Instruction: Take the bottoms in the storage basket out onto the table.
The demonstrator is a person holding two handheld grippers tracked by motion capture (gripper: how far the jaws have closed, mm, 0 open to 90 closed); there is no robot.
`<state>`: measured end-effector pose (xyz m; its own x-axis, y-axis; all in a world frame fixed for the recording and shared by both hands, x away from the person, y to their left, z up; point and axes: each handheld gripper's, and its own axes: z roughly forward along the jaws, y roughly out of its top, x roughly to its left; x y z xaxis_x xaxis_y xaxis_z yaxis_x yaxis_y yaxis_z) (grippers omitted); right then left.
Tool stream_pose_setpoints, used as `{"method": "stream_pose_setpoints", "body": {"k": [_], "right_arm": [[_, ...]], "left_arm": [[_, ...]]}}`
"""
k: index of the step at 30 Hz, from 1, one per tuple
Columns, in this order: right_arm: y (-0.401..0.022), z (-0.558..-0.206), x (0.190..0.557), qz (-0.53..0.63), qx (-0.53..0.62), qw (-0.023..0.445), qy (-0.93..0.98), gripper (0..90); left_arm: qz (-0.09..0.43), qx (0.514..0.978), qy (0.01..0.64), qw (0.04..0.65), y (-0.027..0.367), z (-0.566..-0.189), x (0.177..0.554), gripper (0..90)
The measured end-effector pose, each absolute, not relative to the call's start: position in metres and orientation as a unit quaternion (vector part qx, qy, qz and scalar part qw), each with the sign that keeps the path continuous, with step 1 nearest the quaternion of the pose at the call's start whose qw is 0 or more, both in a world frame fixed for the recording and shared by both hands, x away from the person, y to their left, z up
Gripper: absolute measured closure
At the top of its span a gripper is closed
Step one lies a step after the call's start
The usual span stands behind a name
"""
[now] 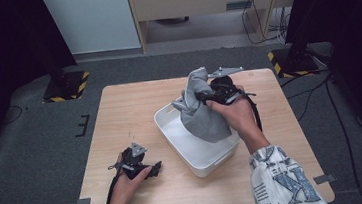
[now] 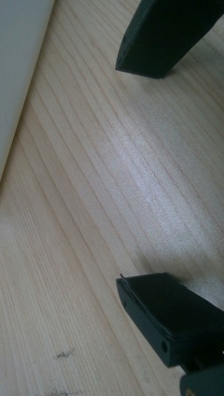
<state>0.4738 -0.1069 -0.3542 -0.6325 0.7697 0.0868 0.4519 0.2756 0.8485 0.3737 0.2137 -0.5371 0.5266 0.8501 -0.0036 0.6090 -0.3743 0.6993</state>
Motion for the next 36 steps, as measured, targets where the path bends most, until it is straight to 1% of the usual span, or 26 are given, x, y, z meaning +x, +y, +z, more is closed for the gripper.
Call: {"method": "stream_pose_setpoints", "body": {"k": [9,16,22,25,29,36], "right_arm": [[-0.102,-0.350,0.476,0.458,0.393,0.166,0.780,59.0],[-0.101,-0.345,0.476,0.458,0.392,0.171,0.779,58.9],[-0.105,-0.337,0.476,0.460,0.397,0.171,0.775,58.9],[-0.106,-0.339,0.476,0.451,0.395,0.181,0.780,58.9],[-0.109,-0.340,0.474,0.451,0.396,0.182,0.779,58.9],[-0.123,-0.332,0.472,0.468,0.406,0.182,0.764,58.9]], "left_arm": [[0.182,0.809,0.451,0.330,0.214,-0.537,0.373,0.0],[0.181,0.810,0.450,0.330,0.214,-0.537,0.373,0.0],[0.182,0.808,0.453,0.329,0.213,-0.537,0.371,0.0],[0.183,0.807,0.456,0.329,0.213,-0.537,0.371,0.0],[0.184,0.807,0.455,0.328,0.213,-0.537,0.370,0.0],[0.183,0.808,0.453,0.329,0.213,-0.537,0.370,0.0]]}}
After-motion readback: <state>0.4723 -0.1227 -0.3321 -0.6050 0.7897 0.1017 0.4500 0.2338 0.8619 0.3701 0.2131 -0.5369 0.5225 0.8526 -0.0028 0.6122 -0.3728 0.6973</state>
